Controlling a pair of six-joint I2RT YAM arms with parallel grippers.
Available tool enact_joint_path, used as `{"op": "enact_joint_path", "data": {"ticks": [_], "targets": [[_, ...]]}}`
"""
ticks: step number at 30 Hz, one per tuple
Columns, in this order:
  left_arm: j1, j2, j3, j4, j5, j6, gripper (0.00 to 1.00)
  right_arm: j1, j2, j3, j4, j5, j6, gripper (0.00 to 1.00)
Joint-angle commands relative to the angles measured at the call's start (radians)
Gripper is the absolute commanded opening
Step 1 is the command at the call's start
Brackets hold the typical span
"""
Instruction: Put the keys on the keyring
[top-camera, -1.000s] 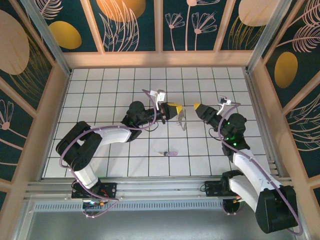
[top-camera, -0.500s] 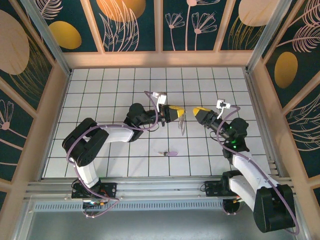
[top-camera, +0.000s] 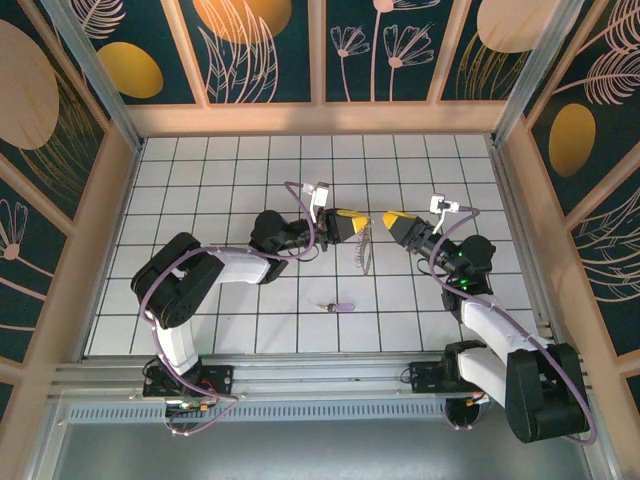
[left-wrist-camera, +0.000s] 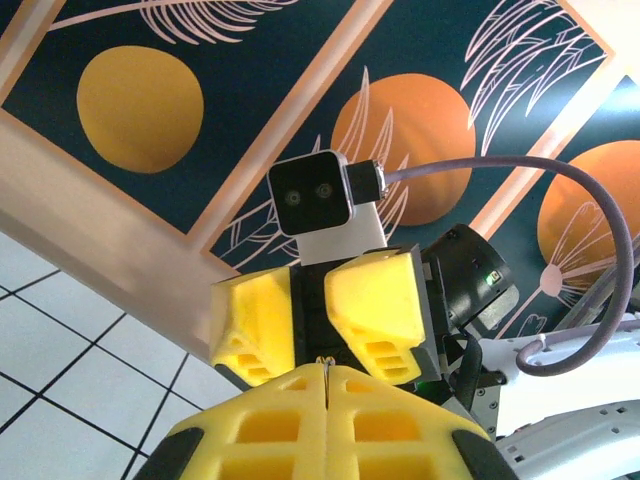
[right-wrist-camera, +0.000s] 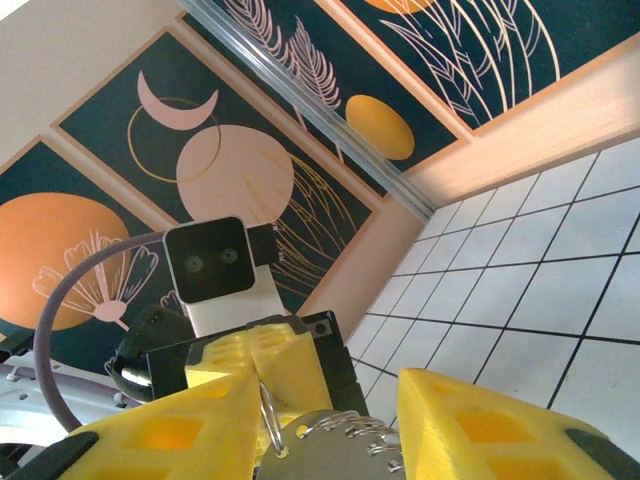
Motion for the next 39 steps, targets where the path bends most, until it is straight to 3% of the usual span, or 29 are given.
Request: {"op": "enact_joint_path", "data": {"ticks": [1,18,27,32,39], "targets": [[0.007,0.007,0.025,0.086,0.008,-0.029,0.0,0.006,-0.013,0.017,0.059,-0.011,0.016,0.4],[0.008,0.038,0.053,0.119,0.009,-0.072,0.0,0.102,0.076,0.065,0.101,0.014,0.008,0.36],[0.007,0.037,0.052,0.122,0.003,-0.075,0.0,0.115,0.08,0.064,0.113,0.012,0.009,0.15],[0.007,0.036,0.051,0.119,-0.004,-0.074,0.0,0.114,0.053,0.042,0.097,0.02,-0.001,0.24],[0.007,0.037,0.052,0.118,-0.008,-0.072,0.0,0.115,0.041,0.032,0.092,0.021,-0.001,0.22]]}}
